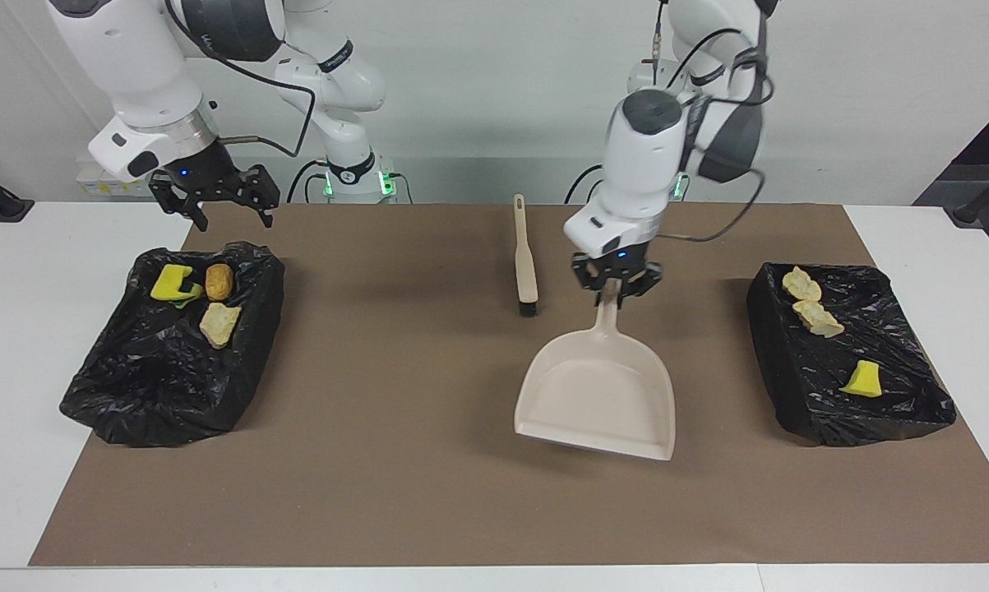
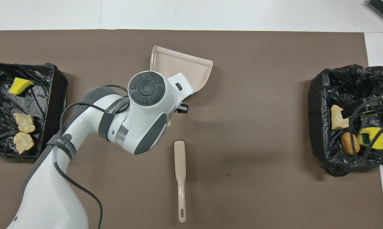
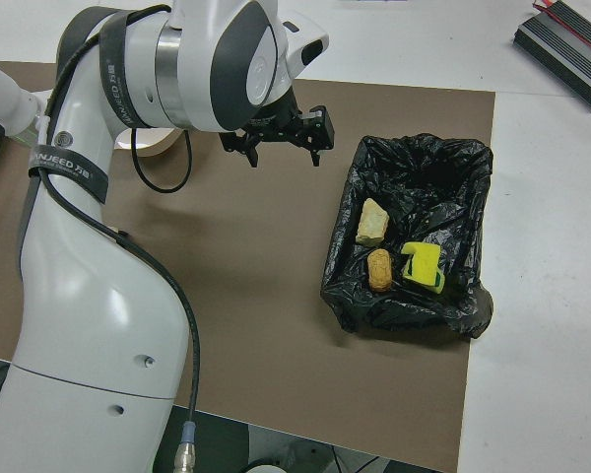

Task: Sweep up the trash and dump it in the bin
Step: 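Set the dustpan on the table beside the brush with the left gripper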

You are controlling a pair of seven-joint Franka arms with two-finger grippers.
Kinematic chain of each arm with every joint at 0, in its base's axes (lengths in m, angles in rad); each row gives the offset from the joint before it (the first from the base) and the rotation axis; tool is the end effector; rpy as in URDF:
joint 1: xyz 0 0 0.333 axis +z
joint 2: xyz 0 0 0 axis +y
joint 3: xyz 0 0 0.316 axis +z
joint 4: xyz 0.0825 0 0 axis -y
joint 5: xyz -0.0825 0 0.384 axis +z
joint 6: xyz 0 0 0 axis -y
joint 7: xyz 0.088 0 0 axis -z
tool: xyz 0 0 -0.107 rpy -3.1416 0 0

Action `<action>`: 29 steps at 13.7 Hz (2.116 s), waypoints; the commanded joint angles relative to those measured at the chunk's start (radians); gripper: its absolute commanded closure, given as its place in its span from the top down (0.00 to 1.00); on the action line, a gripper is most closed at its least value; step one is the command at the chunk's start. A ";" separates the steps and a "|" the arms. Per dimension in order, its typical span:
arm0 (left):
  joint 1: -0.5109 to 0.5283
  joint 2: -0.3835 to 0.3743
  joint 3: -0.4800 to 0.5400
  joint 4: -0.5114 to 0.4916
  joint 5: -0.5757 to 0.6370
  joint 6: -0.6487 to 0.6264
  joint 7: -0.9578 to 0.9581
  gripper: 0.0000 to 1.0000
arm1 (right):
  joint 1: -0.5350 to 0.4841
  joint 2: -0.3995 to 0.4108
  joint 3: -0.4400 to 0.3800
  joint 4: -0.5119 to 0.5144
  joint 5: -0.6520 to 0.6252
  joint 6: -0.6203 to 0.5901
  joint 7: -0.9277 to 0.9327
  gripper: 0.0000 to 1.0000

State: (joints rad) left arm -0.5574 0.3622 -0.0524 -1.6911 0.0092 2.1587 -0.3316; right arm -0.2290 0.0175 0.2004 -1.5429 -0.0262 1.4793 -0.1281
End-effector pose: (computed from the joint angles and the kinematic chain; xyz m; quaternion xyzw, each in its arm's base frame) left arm 0.5484 -0.3784 0.3973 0.9889 -0.1386 0.0448 0.0287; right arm 0.5497 -0.0197 0.6204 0.9979 0.0491 -0.0411 0.0082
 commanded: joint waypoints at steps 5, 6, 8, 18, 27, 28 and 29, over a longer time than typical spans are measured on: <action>-0.064 -0.016 0.013 -0.113 -0.107 0.081 -0.015 0.00 | 0.281 -0.014 -0.302 0.057 0.005 -0.062 0.048 1.00; -0.067 -0.009 0.014 -0.116 -0.109 0.099 -0.027 0.00 | 0.280 -0.022 -0.299 0.047 0.008 -0.053 0.047 1.00; -0.067 -0.009 0.014 -0.121 -0.109 0.092 -0.029 0.00 | 0.277 -0.033 -0.302 0.037 0.038 -0.059 0.047 1.00; -0.064 -0.022 0.016 -0.119 -0.115 0.064 -0.237 1.00 | 0.278 -0.037 -0.294 0.030 0.049 -0.051 0.054 1.00; 0.197 -0.157 0.028 -0.119 -0.113 -0.155 -0.155 1.00 | 0.278 -0.037 -0.294 0.032 0.049 -0.051 0.056 1.00; 0.229 -0.170 0.028 -0.119 -0.112 -0.180 -0.100 1.00 | 0.278 -0.037 -0.294 0.032 0.049 -0.051 0.055 1.00; 0.261 -0.180 0.031 -0.121 -0.110 -0.210 -0.037 1.00 | 0.278 -0.037 -0.294 0.032 0.051 -0.051 0.056 1.00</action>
State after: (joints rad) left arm -0.3400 0.2196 -0.0170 -1.7807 -0.0925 1.9874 -0.4481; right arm 0.0476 -0.0020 -0.0919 -1.4956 0.0021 1.4302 -0.0922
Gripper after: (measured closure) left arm 0.000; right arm 0.000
